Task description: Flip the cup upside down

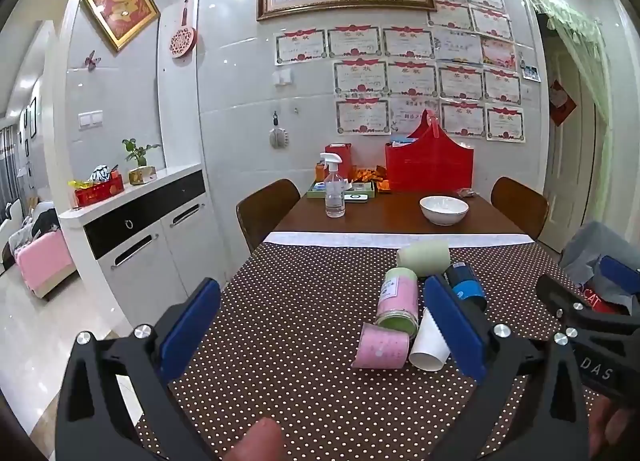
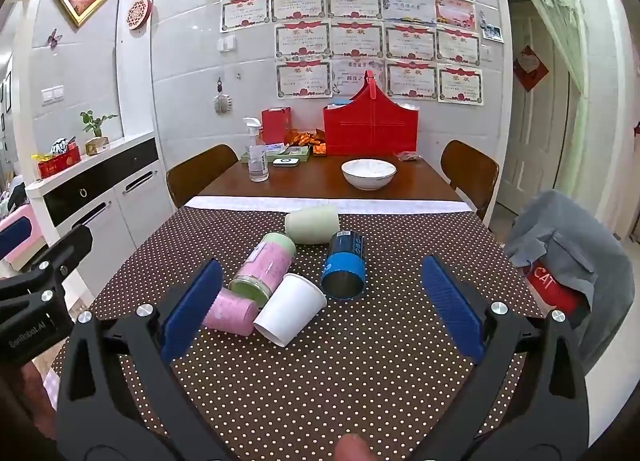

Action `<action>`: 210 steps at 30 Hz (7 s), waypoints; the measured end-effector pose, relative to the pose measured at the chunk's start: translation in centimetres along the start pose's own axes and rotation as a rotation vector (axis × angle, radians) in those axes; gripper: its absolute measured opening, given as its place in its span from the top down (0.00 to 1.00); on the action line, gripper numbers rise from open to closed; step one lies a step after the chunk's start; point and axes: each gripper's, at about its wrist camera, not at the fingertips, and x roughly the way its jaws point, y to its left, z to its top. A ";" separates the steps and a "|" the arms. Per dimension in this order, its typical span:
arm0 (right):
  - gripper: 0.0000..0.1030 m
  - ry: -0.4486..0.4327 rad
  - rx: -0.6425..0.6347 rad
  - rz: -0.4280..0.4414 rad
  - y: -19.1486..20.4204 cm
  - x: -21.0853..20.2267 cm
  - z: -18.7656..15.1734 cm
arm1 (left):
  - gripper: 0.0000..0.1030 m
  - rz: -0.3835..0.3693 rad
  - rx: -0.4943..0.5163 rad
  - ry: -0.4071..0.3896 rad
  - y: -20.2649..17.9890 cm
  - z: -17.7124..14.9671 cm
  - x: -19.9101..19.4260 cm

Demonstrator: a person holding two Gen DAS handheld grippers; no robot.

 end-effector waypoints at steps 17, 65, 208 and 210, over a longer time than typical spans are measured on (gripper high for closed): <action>0.05 -0.004 -0.002 0.024 0.0 0.2 0.5 | 0.04 0.008 0.005 0.014 -0.2 -0.7 0.7; 0.05 0.056 0.026 -0.002 -2.2 2.4 0.1 | 0.04 -0.004 0.029 0.139 -0.3 -2.3 4.5; 0.05 0.220 0.168 0.046 -5.9 1.8 -3.7 | 0.04 -0.226 0.093 0.279 -4.7 -3.7 4.4; 0.05 0.212 0.166 0.049 -5.7 1.6 -3.4 | 0.04 -0.216 0.087 0.261 -4.3 -3.4 4.0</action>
